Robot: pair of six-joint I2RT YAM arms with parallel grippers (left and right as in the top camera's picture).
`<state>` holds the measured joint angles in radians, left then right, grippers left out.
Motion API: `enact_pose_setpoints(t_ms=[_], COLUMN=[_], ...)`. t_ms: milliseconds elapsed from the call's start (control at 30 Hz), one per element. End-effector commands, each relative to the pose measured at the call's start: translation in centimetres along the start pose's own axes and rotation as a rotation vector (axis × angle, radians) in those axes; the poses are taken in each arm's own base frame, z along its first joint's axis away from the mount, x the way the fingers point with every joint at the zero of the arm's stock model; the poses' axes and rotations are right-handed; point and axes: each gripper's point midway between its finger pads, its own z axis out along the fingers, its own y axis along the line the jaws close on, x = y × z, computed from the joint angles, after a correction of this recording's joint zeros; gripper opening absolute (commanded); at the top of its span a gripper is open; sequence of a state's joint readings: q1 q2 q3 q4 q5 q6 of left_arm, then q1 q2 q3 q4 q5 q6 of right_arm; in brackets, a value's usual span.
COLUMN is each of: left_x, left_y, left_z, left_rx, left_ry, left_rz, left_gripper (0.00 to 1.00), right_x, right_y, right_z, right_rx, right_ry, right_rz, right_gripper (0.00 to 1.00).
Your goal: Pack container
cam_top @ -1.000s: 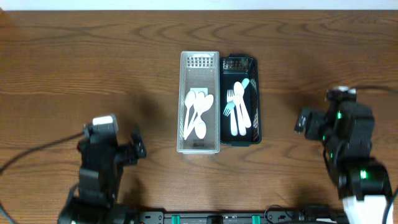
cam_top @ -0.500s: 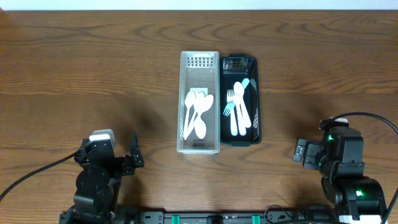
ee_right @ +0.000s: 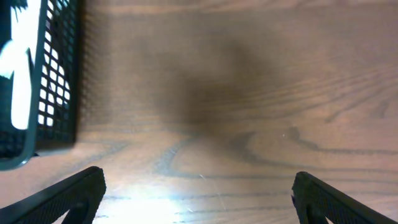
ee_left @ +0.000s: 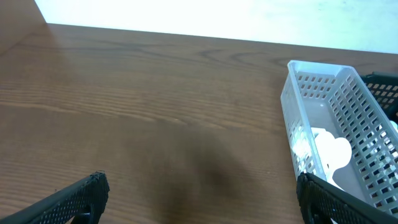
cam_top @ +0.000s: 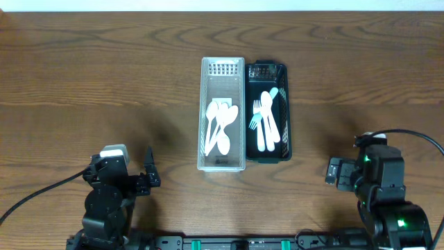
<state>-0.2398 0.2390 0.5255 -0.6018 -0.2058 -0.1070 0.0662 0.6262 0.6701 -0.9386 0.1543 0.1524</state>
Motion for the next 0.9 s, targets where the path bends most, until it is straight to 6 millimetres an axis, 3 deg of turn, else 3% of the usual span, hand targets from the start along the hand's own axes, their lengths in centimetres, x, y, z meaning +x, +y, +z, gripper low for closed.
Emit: enact_pose_setpoints(t_ms=[0, 333, 533, 867], left_x=[0.0, 0.0, 0.0, 0.0], left_y=[-0.2, -0.2, -0.2, -0.2], left_z=[-0.1, -0.1, -0.1, -0.1], left_rx=[0.009, 0.009, 0.009, 0.009], left_ry=[-0.004, -0.004, -0.004, -0.004], left_rz=[0.010, 0.010, 0.010, 0.010], left_gripper=[0.98, 0.98, 0.98, 0.98], right_x=[-0.3, 0.1, 1.0, -4.4], right_y=[-0.1, 0.1, 0.7, 2.8], right_z=[-0.7, -4.7, -2.8, -0.8], right_rx=[-0.001, -0.092, -0.137, -0.182], right_ry=[-0.044, -0.302, -0.434, -0.770], right_rz=[0.009, 0.038, 0.055, -0.049], right_gripper=[0.99, 0.99, 0.99, 0.99])
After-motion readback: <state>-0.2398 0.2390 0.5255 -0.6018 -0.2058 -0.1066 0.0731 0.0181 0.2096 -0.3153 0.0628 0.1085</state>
